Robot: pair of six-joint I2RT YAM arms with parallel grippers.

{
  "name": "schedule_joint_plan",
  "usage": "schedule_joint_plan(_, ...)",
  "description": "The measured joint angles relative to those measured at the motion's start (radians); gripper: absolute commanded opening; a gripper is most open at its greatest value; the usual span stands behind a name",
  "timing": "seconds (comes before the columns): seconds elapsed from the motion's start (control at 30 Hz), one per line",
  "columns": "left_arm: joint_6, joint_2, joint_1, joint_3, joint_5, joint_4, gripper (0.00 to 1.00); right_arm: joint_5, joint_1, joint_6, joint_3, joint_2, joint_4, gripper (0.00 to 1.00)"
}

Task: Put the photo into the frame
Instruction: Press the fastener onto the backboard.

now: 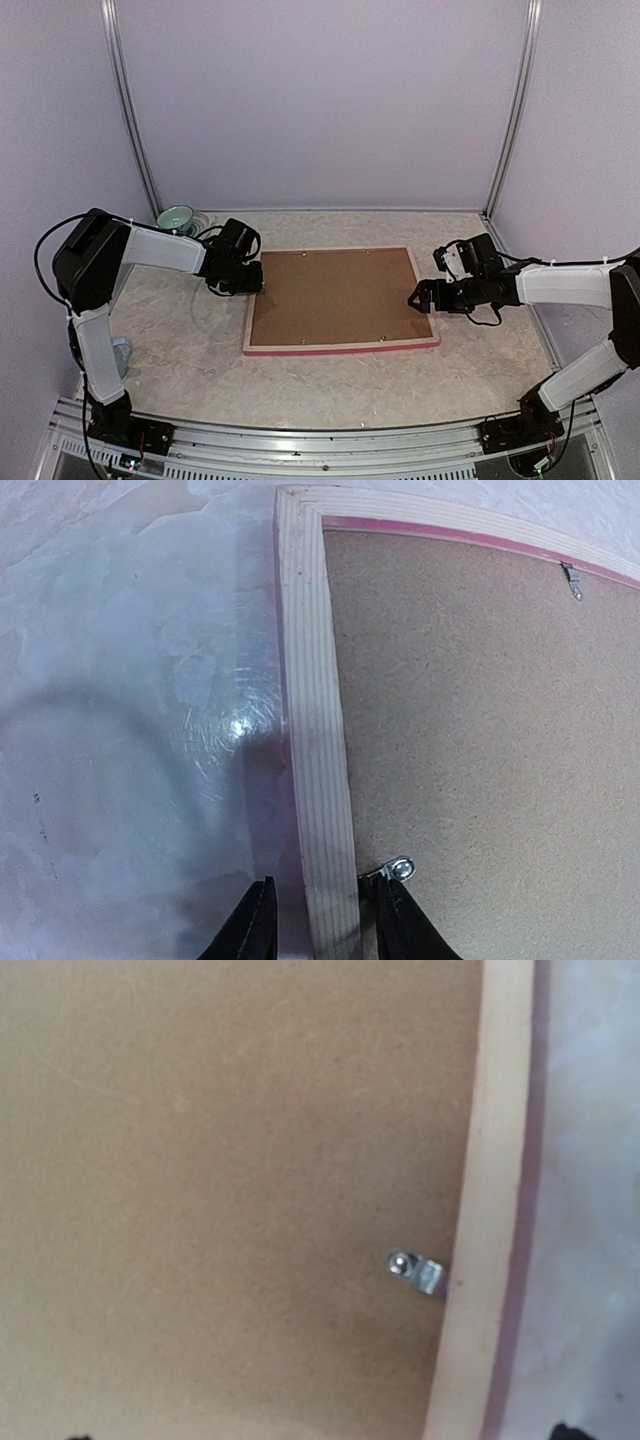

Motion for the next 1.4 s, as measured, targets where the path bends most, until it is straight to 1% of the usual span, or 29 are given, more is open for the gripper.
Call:
schedule_joint_plan(0.4,-0.003,0.0,0.009,-0.006,-0.001,0.016,0.35,0.0,0.0,0.0,0.0,0.0,0.0,0.99)
schedule_joint_plan(0.47,-0.005,0.0,0.01,-0.007,0.001,0.016,0.38,0.0,0.0,0.0,0.0,0.0,0.0,0.99)
schedule_joint_plan(0.63,-0.021,-0.012,0.013,-0.021,0.003,0.024,0.44,0.002,0.0,0.0,0.0,0.0,0.0,0.99)
schedule_joint_plan(0.8,-0.026,-0.078,0.013,-0.027,0.002,0.018,0.45,0.015,0.0,0.0,0.0,0.0,0.0,0.99)
schedule_joint_plan(0.9,-0.026,-0.095,0.013,0.006,0.002,0.011,0.45,0.019,0.0,0.0,0.005,0.0,-0.003,0.99)
schedule_joint_plan(1.1,-0.024,-0.049,0.013,0.069,0.01,0.007,0.45,0.023,0.0,0.0,0.026,0.0,-0.005,0.99)
schedule_joint_plan(1.27,-0.014,0.013,0.013,0.076,0.011,-0.017,0.45,0.03,0.0,0.0,0.026,0.0,-0.011,0.99)
schedule_joint_plan(1.4,-0.007,0.029,0.01,0.076,0.013,-0.043,0.44,0.031,0.0,0.0,0.026,0.0,-0.014,0.99)
